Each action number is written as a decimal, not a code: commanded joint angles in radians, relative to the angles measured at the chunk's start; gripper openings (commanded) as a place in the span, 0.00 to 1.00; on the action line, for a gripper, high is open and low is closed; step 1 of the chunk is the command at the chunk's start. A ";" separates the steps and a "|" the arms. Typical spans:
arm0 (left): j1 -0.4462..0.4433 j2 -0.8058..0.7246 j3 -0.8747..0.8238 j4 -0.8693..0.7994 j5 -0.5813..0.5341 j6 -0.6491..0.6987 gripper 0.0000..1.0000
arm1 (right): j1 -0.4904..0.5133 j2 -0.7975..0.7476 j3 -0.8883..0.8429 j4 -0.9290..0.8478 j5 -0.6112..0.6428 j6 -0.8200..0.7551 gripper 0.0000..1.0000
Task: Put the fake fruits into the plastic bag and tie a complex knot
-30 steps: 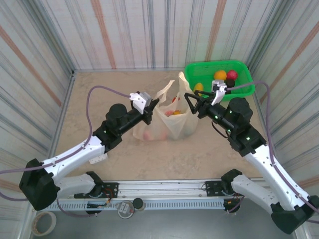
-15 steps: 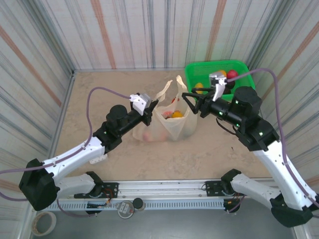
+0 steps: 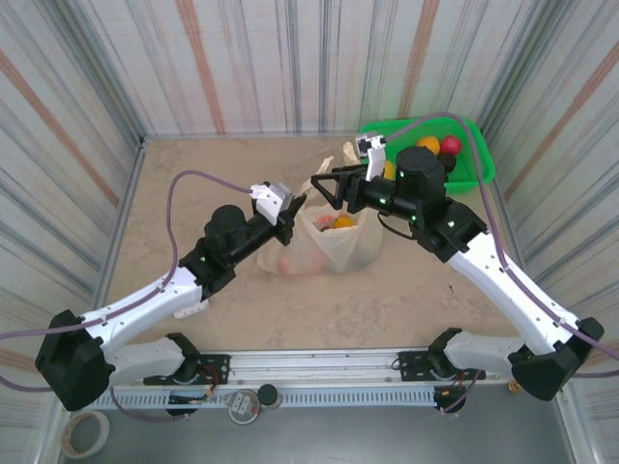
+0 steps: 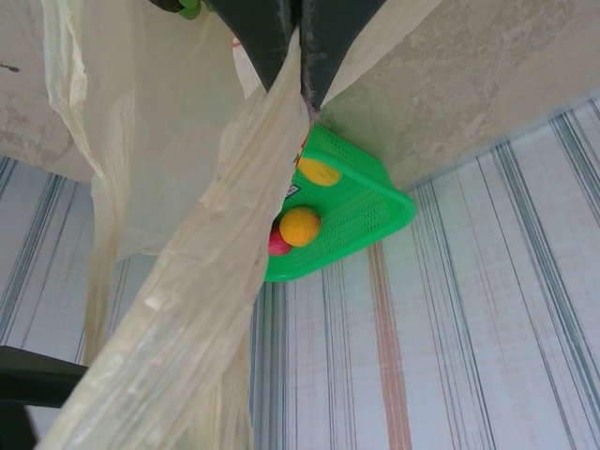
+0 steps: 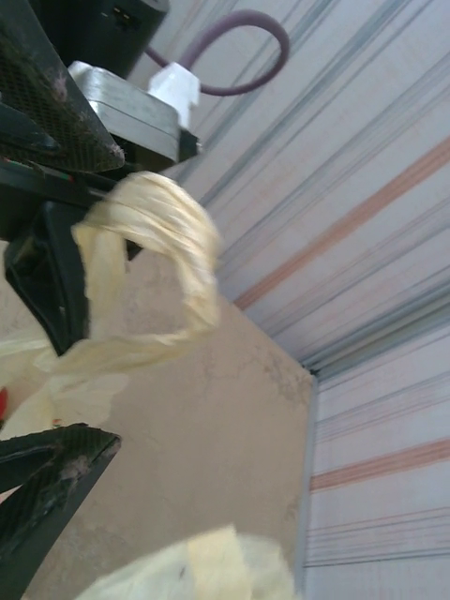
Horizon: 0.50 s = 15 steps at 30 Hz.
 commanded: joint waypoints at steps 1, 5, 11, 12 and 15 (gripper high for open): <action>-0.006 -0.027 -0.010 0.039 0.001 0.020 0.00 | -0.009 0.038 0.046 0.095 0.011 -0.007 0.74; -0.006 -0.026 -0.011 0.038 0.005 0.019 0.00 | -0.022 0.088 0.062 0.160 -0.031 0.014 0.73; -0.006 -0.023 -0.012 0.041 0.010 0.022 0.00 | -0.059 0.119 0.041 0.252 -0.102 0.082 0.47; -0.007 -0.021 -0.009 0.036 0.016 0.020 0.00 | -0.066 0.119 0.037 0.267 -0.113 0.090 0.39; -0.014 -0.018 0.013 -0.015 0.020 0.045 0.15 | -0.081 0.127 0.054 0.266 -0.145 0.085 0.20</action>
